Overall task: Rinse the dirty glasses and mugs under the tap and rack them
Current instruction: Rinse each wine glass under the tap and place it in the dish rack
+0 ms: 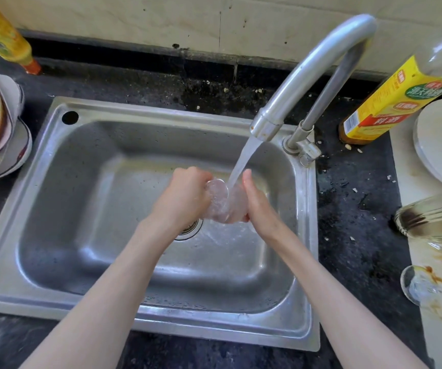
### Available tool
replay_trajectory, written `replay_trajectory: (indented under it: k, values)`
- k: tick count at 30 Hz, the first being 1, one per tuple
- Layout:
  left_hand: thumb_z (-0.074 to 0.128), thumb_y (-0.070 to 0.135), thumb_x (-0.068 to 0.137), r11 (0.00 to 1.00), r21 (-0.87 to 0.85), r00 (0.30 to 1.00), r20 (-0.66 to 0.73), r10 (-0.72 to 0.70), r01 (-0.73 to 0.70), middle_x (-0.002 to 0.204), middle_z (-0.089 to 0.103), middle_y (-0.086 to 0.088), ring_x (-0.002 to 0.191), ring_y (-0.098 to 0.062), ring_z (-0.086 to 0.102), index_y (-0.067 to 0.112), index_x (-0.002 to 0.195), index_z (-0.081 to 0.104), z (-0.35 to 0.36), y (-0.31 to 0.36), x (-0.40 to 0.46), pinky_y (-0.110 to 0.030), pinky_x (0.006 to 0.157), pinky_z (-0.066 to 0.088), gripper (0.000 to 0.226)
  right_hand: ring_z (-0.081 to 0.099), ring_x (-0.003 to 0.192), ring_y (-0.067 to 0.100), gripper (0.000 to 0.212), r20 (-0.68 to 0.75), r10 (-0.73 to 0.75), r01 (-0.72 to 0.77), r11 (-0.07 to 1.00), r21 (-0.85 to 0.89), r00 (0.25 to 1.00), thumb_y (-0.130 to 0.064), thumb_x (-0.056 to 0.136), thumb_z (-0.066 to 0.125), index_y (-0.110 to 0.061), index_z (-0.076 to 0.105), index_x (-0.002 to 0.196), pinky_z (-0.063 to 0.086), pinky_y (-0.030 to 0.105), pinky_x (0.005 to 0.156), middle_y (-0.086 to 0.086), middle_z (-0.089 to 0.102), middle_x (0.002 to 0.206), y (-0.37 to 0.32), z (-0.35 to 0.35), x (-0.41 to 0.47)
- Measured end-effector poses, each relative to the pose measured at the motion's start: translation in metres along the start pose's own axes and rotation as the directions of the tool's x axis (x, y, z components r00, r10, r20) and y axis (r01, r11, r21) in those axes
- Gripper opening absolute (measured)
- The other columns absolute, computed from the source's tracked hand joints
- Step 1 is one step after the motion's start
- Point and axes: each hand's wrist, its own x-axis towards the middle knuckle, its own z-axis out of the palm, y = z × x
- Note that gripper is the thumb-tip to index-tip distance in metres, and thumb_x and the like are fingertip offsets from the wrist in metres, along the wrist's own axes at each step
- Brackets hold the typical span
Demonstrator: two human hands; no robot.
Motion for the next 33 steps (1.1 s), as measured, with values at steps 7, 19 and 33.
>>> replay_trajectory:
  k: [7,19,33]
  values:
    - [0.053,0.007,0.082,0.992,-0.125,0.987,0.159,-0.014,0.034,0.055,0.061,-0.003,0.046,-0.003,0.057,0.015,0.065,0.061,0.008,-0.003,-0.001,-0.018,0.045,0.044,0.021,0.042,0.071,0.007,0.038,-0.206,-0.162,0.113,0.966,-0.231,0.965,-0.047,0.099,0.015,-0.032,0.036,0.071,0.035,0.033,0.076,-0.015,0.043,0.067,0.003,0.002,0.002]
    - [0.042,0.01,0.086,0.973,-0.2,0.993,0.061,-0.106,0.116,0.04,0.054,-0.003,0.043,-0.027,0.054,0.012,0.056,0.053,0.013,-0.009,-0.01,-0.023,0.042,0.041,0.032,0.048,0.076,-0.006,0.034,-0.025,-0.227,0.214,0.944,-0.253,0.973,-0.06,0.09,0.026,-0.035,0.049,0.087,0.037,0.02,0.077,-0.03,0.054,0.08,0.008,0.0,-0.004]
    - [0.048,0.021,0.086,0.922,-0.094,0.911,-0.223,0.348,-0.375,0.058,0.048,0.011,0.059,-0.019,0.044,0.024,0.084,0.063,0.025,-0.015,-0.017,-0.03,0.052,0.038,0.016,0.043,0.028,0.001,0.051,0.006,0.223,-0.22,0.957,0.188,0.975,-0.03,0.102,0.025,-0.014,0.048,0.06,0.031,0.012,0.031,-0.008,0.047,0.032,0.012,-0.004,0.007]
